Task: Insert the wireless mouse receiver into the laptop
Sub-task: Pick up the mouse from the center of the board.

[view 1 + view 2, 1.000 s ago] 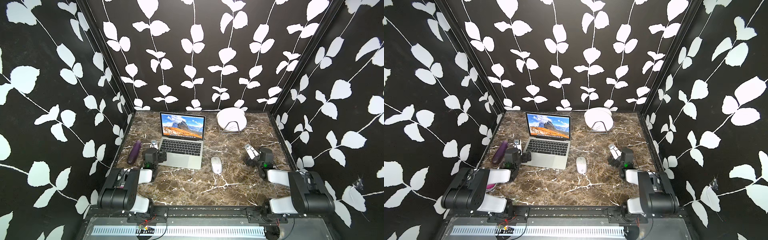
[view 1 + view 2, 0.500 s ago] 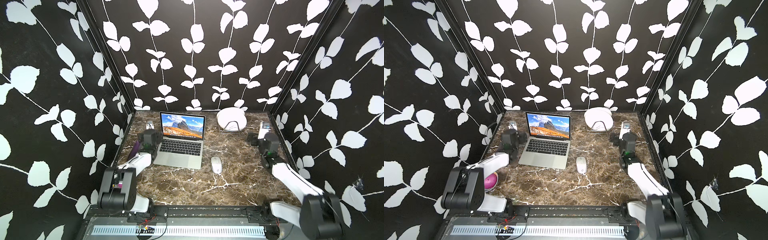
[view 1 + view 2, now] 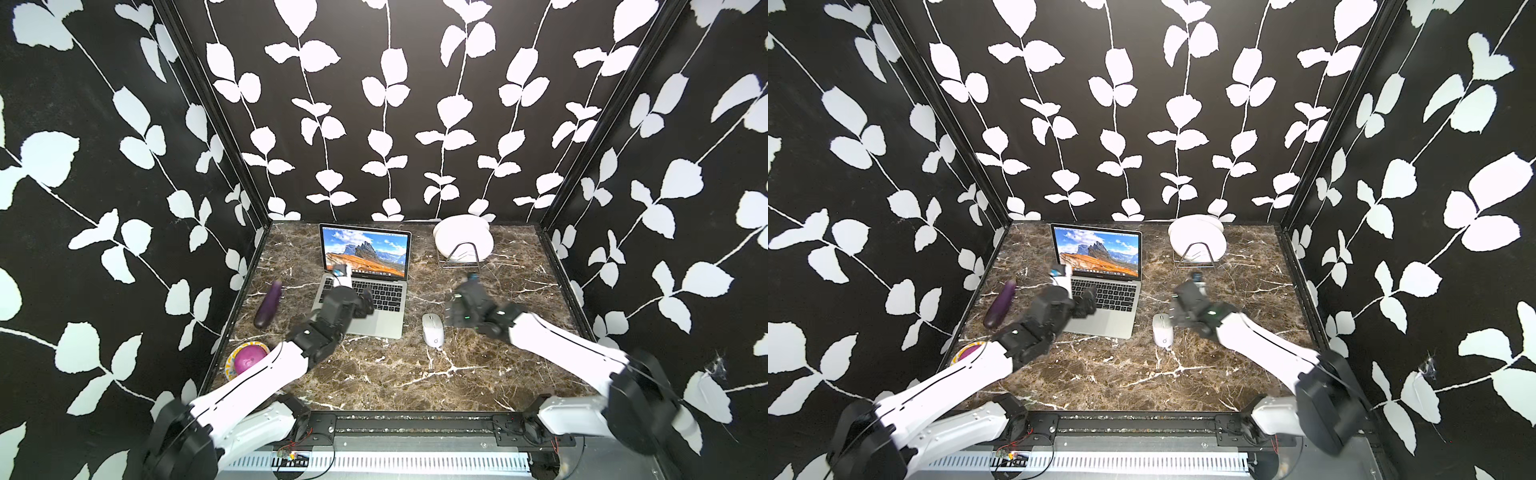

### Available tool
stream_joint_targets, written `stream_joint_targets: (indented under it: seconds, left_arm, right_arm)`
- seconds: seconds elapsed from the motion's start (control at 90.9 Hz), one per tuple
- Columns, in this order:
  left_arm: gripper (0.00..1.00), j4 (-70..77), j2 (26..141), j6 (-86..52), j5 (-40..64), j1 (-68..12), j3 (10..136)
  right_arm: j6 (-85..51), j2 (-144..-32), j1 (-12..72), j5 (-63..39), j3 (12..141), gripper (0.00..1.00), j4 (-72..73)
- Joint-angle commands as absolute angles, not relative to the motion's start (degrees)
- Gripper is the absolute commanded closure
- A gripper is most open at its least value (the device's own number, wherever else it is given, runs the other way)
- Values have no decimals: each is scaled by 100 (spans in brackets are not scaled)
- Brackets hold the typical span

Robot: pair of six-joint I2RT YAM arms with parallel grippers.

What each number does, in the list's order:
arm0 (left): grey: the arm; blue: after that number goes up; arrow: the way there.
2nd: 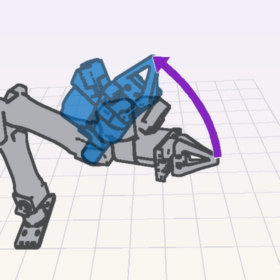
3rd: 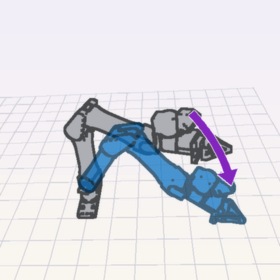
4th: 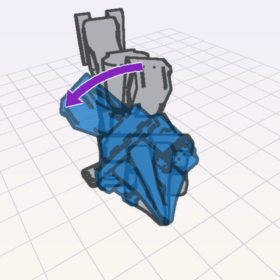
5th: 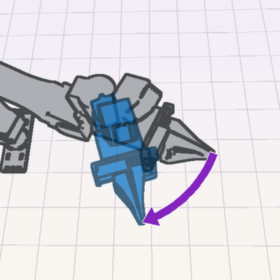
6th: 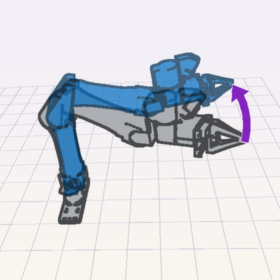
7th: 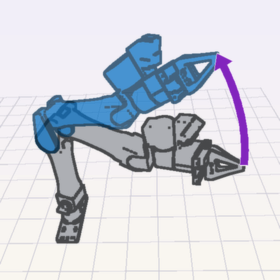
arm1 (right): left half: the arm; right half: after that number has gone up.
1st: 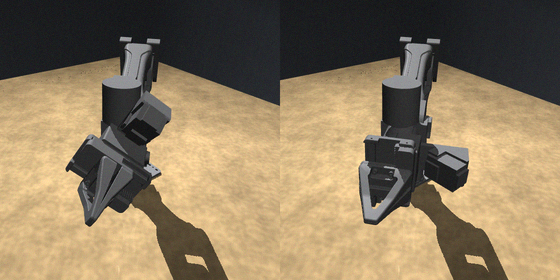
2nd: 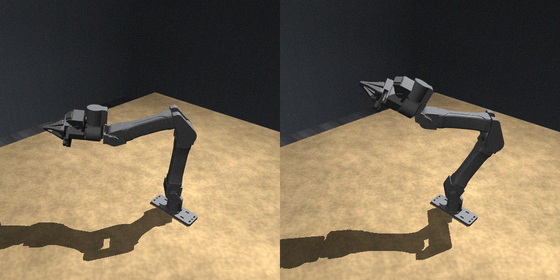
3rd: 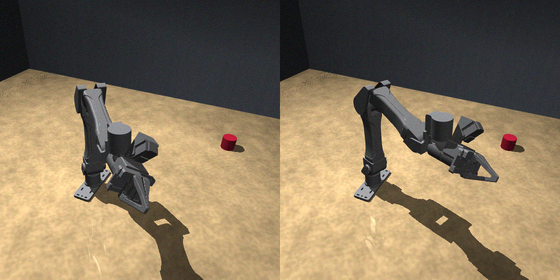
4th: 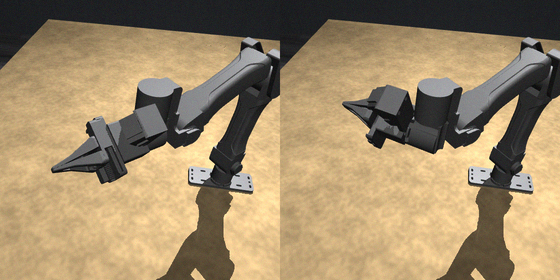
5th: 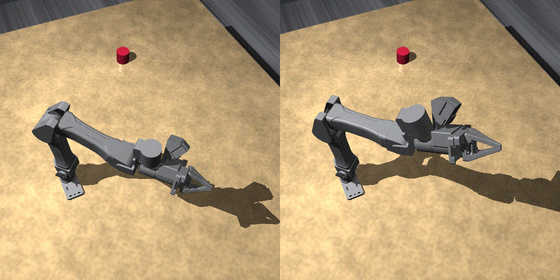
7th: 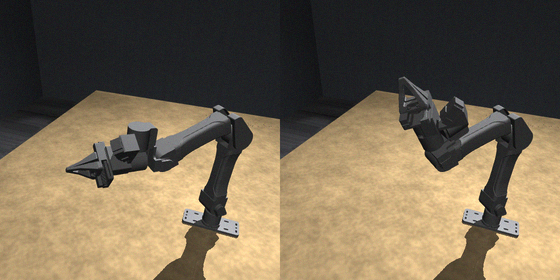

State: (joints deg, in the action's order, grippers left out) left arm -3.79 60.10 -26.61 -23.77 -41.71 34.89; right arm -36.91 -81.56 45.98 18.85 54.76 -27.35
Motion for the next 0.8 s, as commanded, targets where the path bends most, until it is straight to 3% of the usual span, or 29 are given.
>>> stream_joint_targets:
  seconds: [0.0,0.242,0.484,0.792]
  left_arm:
    - [12,-470,5964,-3074,-2594,-4349,3355]
    - [8,-144,6778,-3061,-2695,-4912,3669]
    - [4,303,7115,-3376,-2432,-4975,3588]
    - [2,305,7244,-3459,-2262,-4975,3593]
  right_arm:
    - [-4095,-8620,5151,2288,5971,0,-3575]
    - [-4273,-10083,5262,2236,6635,2,-3829]
    - [-4189,-10306,5242,2122,6691,2,-3742]
    - [-4194,-10267,4958,1627,6223,13,-3227]
